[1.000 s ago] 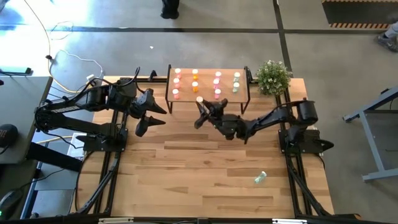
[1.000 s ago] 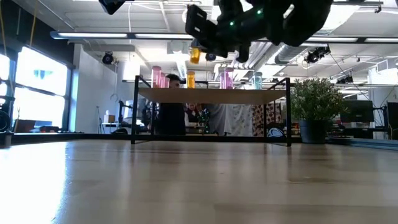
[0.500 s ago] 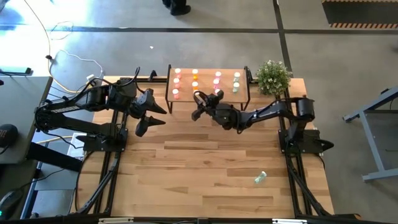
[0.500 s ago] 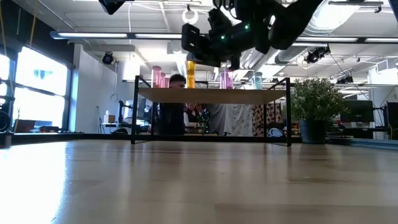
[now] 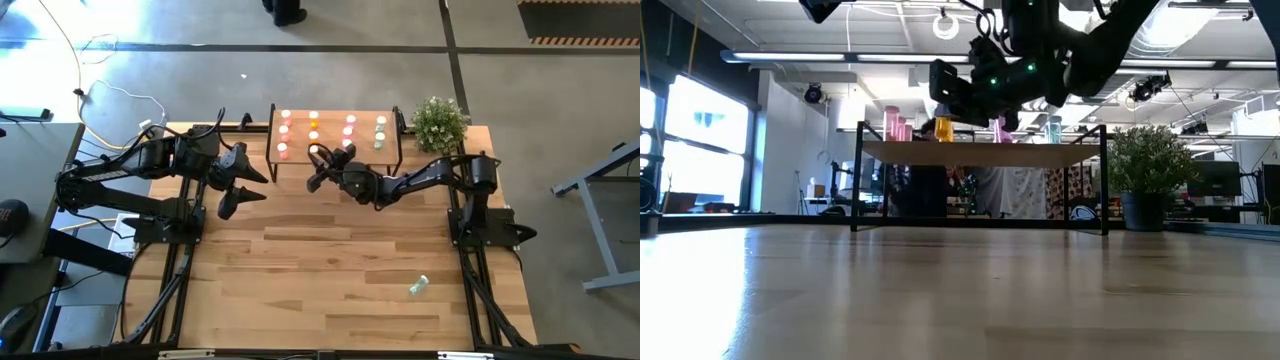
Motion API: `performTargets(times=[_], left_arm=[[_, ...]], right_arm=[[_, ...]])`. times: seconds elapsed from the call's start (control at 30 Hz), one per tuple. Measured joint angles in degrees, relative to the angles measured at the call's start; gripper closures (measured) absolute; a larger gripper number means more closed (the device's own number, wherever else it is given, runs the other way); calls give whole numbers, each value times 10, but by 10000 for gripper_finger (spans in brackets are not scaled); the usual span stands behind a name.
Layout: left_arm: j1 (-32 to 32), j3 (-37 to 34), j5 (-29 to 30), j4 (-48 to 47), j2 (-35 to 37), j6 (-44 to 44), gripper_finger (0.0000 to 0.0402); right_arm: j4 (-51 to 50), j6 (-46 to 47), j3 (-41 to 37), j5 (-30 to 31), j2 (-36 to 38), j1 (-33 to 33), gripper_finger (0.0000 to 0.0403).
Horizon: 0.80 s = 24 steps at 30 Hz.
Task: Pick and place medicine bottles onto shelf by color
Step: Put the orange pill bottle on the shelf aligned with the other orange pill bottles
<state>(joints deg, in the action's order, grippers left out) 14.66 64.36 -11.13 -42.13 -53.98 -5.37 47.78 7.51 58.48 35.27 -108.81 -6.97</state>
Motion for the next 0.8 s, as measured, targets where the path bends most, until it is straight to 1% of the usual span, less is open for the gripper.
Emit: performTargets(times=[0.27, 0.63, 0.8], left_arm=[[0, 0, 25, 0, 0, 0, 190], [0, 0, 32, 0, 0, 0, 190], [0, 0, 32, 0, 0, 0, 190]], right_arm=[[-14, 0, 0, -43, 0, -22, 318], [-23, 0, 0, -42, 0, -24, 317], [-23, 0, 0, -39, 0, -24, 298]])
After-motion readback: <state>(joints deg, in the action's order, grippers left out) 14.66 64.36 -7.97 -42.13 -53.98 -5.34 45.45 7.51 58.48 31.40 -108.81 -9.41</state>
